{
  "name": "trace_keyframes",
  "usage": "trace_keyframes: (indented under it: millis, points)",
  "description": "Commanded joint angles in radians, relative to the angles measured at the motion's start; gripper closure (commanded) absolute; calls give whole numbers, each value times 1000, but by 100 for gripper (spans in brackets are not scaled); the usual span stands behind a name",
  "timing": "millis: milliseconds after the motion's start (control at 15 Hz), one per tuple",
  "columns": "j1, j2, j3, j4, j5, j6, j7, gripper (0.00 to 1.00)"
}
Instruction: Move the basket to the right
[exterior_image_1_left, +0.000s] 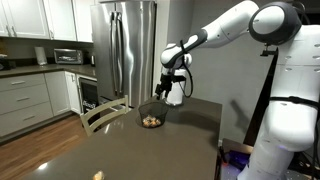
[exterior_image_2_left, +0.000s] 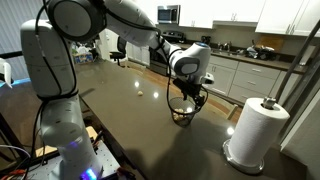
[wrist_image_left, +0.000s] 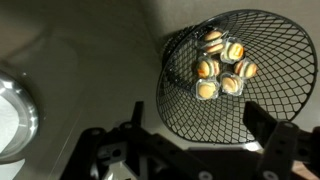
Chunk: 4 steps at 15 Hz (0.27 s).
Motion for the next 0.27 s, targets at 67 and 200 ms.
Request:
trace_keyframes:
  millis: [67,200]
  points:
    - [12,-12,6,1,-63,-5,22,0]
    - [22,-20,10,1,-85,-7,32,0]
